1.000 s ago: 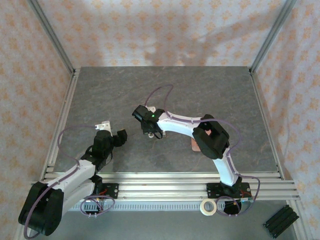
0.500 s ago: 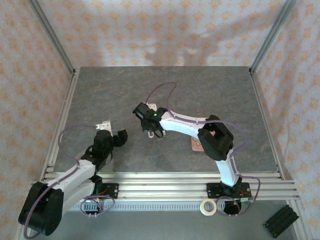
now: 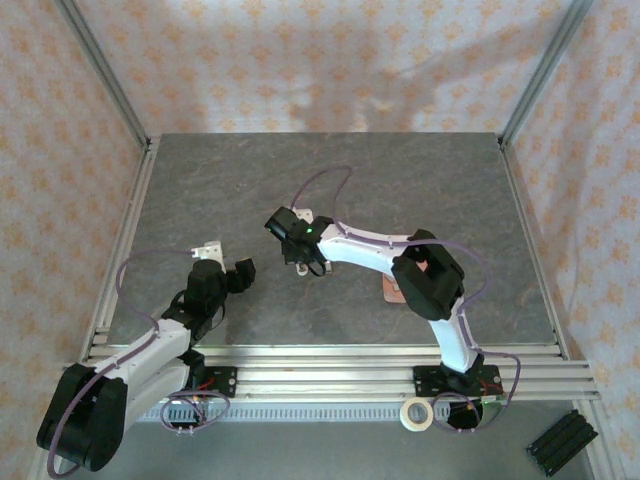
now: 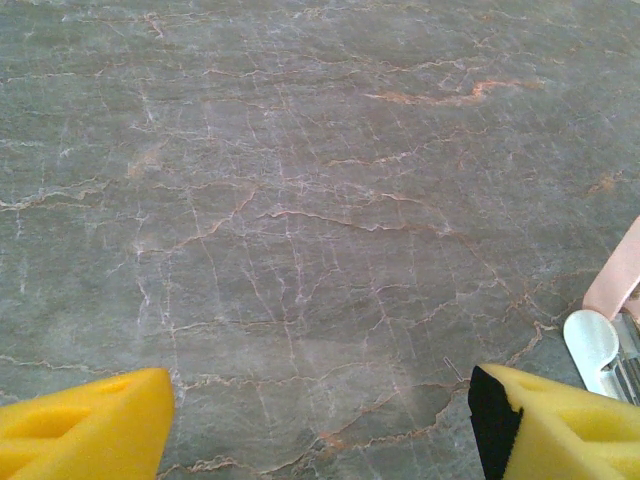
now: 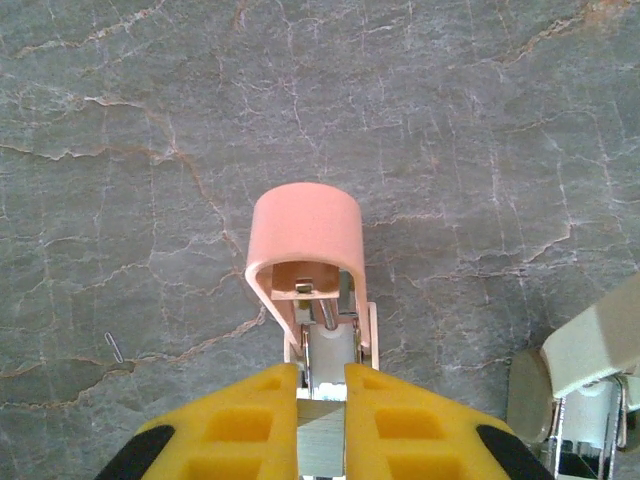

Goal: Load the staples into the stapler

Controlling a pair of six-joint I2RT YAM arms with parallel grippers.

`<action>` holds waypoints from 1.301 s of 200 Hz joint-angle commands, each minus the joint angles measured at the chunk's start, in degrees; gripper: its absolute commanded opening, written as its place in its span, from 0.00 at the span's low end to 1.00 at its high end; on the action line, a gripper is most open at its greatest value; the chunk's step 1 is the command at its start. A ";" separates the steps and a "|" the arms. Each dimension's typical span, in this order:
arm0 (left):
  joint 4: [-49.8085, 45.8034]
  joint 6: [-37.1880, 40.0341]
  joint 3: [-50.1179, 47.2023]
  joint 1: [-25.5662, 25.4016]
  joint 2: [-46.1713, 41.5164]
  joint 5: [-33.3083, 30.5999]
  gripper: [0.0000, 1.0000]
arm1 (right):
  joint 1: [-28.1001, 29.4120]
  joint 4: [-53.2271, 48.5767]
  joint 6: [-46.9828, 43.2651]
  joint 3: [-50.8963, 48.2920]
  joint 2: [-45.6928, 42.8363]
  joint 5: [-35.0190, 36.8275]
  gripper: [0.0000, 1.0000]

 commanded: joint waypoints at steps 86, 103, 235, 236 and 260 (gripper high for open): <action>1.46 1.07 1.58 0.49 0.40 -0.70 0.78 | 0.08 -0.16 1.60 -1.82 0.87 0.36 0.15; 1.38 1.11 1.58 0.47 0.40 -0.62 0.78 | 0.08 -0.20 1.61 -2.10 0.86 0.48 0.15; 1.71 1.11 1.58 0.50 0.65 -0.58 0.78 | 0.17 -0.29 1.89 -2.96 1.30 -0.21 0.15; 1.71 1.11 1.58 0.50 0.65 -0.55 0.78 | 0.17 -0.29 1.87 -2.97 1.31 -0.24 0.15; 1.87 1.11 1.74 0.50 0.83 -0.53 0.78 | 0.25 -0.22 1.95 -2.91 1.63 -0.35 0.15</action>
